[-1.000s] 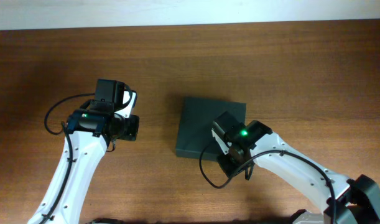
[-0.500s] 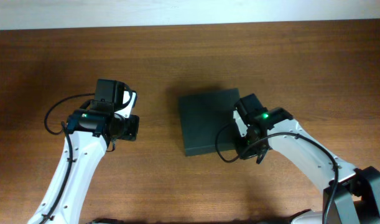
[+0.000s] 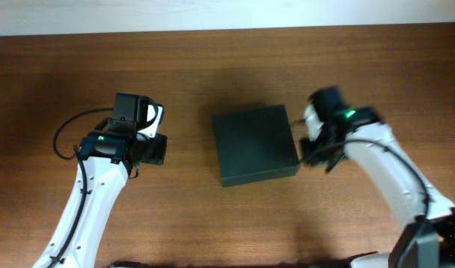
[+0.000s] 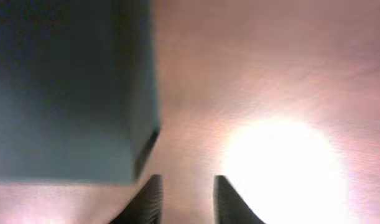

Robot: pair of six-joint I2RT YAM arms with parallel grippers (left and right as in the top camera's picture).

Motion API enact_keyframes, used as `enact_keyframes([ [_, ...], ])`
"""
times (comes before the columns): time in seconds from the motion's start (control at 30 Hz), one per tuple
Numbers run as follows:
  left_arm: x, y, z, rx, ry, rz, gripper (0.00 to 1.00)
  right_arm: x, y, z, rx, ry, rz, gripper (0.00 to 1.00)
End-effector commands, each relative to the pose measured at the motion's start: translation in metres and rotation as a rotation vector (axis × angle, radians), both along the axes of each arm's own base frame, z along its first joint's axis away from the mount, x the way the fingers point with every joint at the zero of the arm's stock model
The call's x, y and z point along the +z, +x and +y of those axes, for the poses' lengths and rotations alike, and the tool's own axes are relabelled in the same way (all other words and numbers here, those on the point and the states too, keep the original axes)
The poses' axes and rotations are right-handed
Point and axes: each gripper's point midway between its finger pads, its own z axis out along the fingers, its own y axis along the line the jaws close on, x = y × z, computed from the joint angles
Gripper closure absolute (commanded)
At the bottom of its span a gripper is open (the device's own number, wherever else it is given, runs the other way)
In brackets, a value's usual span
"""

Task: Pack container

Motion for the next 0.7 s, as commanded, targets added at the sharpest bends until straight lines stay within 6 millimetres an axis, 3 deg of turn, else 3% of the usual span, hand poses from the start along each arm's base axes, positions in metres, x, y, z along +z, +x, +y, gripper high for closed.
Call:
enact_keyframes([
  [0.0,0.015,0.015,-0.004,-0.006,-0.018,-0.077,0.43,0.065,0.049,-0.041,-0.098,-0.021,-0.200,0.49],
  [0.1,0.027,0.030,-0.006,-0.007,-0.029,-0.149,0.22,0.096,0.067,-0.071,-0.135,-0.033,-0.291,0.40],
  [0.27,0.045,0.033,-0.006,0.000,-0.037,-0.187,0.13,0.116,0.066,-0.111,-0.220,-0.059,-0.329,0.24],
  [0.33,0.057,0.030,-0.005,0.015,-0.047,-0.223,0.02,0.124,0.060,-0.122,-0.255,-0.064,-0.346,0.20],
  [0.53,0.109,0.001,0.000,0.014,-0.059,-0.367,0.01,0.174,0.034,-0.126,-0.280,-0.075,-0.494,0.12],
  [0.67,0.126,-0.021,0.009,0.033,-0.043,-0.433,0.01,0.207,0.007,-0.121,-0.279,-0.081,-0.620,0.10],
])
